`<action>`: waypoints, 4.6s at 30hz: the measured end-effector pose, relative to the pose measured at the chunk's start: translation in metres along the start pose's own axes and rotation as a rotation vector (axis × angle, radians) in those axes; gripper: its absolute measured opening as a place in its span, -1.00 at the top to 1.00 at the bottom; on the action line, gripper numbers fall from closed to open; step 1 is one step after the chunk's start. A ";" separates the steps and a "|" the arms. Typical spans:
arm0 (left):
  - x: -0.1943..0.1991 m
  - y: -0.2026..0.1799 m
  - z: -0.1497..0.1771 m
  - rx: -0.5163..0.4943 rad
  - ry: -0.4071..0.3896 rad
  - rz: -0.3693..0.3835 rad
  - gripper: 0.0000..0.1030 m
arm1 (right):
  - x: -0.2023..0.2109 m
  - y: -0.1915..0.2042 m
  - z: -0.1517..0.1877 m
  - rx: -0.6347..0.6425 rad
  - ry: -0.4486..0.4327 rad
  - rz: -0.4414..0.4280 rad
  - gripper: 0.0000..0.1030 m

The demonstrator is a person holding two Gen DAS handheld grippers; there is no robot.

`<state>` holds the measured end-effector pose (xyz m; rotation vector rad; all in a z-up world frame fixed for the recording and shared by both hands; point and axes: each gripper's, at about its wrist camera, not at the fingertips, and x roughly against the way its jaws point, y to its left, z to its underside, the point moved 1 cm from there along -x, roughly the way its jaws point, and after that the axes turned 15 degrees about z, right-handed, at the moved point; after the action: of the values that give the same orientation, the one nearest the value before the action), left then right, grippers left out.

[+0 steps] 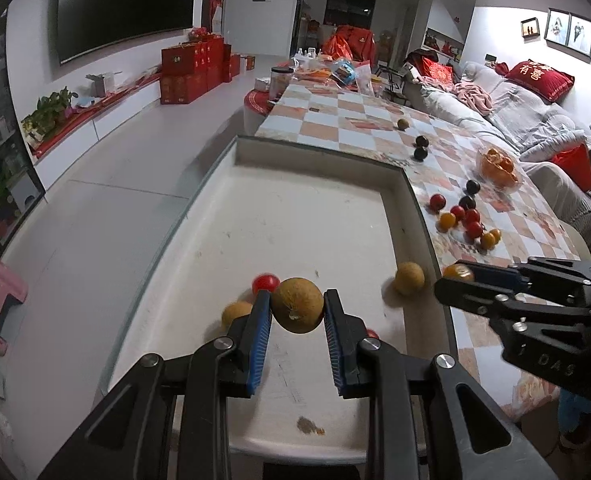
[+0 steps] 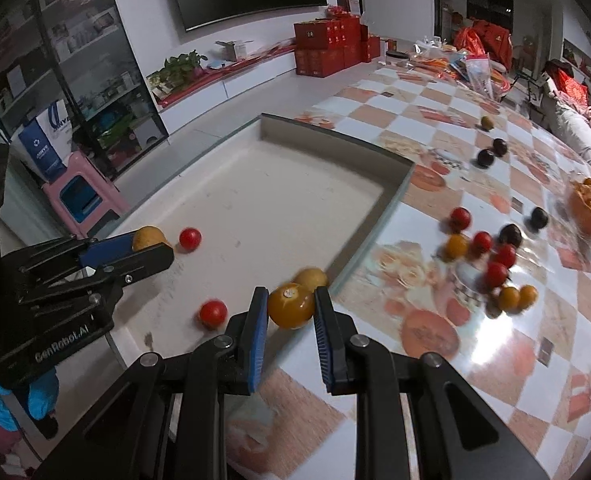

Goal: Organize fruits
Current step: 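Carry both fruits over the white tray and open both tools to drop them, then grasp a yellow cherry tomato with the left tool while the right tool grasps an orange one, then carry both held fruits over the white tray and open both tools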

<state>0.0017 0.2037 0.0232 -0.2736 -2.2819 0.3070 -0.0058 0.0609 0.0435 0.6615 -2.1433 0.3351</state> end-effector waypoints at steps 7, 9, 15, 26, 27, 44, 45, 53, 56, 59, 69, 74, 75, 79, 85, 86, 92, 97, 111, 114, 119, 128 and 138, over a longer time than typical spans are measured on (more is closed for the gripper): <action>-0.021 0.010 -0.033 0.056 0.028 0.018 0.46 | -0.022 0.002 -0.026 -0.042 0.015 -0.014 0.53; -0.032 0.009 -0.041 0.059 0.041 0.004 0.46 | -0.029 0.002 -0.031 -0.043 0.018 -0.010 0.53; -0.064 0.009 -0.051 0.038 0.113 -0.059 0.46 | -0.048 0.007 -0.033 0.006 0.039 0.015 0.53; -0.089 0.014 -0.047 0.026 0.197 -0.104 0.45 | -0.058 0.020 -0.028 0.123 0.031 0.046 0.50; -0.089 0.014 -0.047 0.026 0.199 -0.102 0.45 | -0.057 0.021 -0.028 0.127 0.030 0.048 0.46; -0.057 0.020 -0.050 0.075 0.098 -0.144 -0.62 | -0.026 0.007 -0.025 0.105 -0.056 0.089 -0.72; -0.055 0.018 -0.049 0.072 0.095 -0.145 -0.62 | -0.023 0.003 -0.023 0.098 -0.058 0.093 -0.72; -0.052 -0.007 -0.037 0.042 0.101 -0.108 -0.62 | -0.011 -0.053 0.008 -0.031 -0.015 0.120 -0.73; -0.055 -0.022 -0.030 0.022 0.111 -0.086 -0.62 | -0.010 -0.075 0.025 -0.081 0.019 0.127 -0.74; -0.057 -0.037 -0.025 -0.004 0.124 -0.070 -0.62 | -0.009 -0.093 0.038 -0.103 0.038 0.157 -0.74; -0.060 -0.087 -0.023 -0.081 0.135 -0.033 -0.62 | -0.010 -0.145 0.066 -0.231 0.079 0.195 -0.74; -0.067 -0.120 -0.026 -0.148 0.136 -0.001 -0.62 | -0.014 -0.162 0.072 -0.258 0.090 0.231 -0.74; -0.070 -0.127 -0.027 -0.163 0.137 0.004 -0.62 | -0.015 -0.164 0.073 -0.257 0.089 0.236 -0.74; -0.082 -0.143 -0.030 -0.188 0.144 0.019 -0.62 | -0.017 -0.175 0.075 -0.249 0.088 0.268 -0.74; -0.105 -0.165 -0.034 -0.219 0.158 0.046 -0.62 | -0.026 -0.195 0.075 -0.232 0.096 0.308 -0.74; -0.109 -0.169 -0.034 -0.229 0.155 0.047 -0.62 | -0.027 -0.198 0.074 -0.231 0.097 0.304 -0.74; -0.131 -0.179 -0.037 -0.245 0.162 0.038 -0.62 | -0.033 -0.204 0.062 -0.189 0.087 0.287 -0.74; -0.149 -0.169 -0.041 -0.211 0.199 0.029 -0.40 | -0.041 -0.203 0.053 -0.139 0.070 0.274 -0.64; -0.185 -0.151 -0.055 -0.210 0.212 -0.032 -0.27 | -0.061 -0.191 0.026 -0.035 -0.017 0.218 -0.04; -0.191 -0.151 -0.060 -0.206 0.207 -0.024 -0.27 | -0.062 -0.187 0.023 -0.026 -0.027 0.198 0.23; -0.194 -0.156 -0.063 -0.213 0.200 -0.018 0.01 | -0.062 -0.190 0.022 -0.050 -0.027 0.193 0.50; -0.191 -0.156 -0.061 -0.194 0.185 -0.001 0.63 | -0.055 -0.195 0.031 -0.100 -0.003 0.203 0.50; -0.162 -0.159 -0.037 -0.180 0.195 0.069 0.63 | -0.034 -0.199 0.052 -0.170 0.000 0.164 0.50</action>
<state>0.1198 0.0103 -0.0170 -0.4555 -2.1114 0.1046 0.0895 -0.1150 -0.0137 0.3902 -2.2021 0.2367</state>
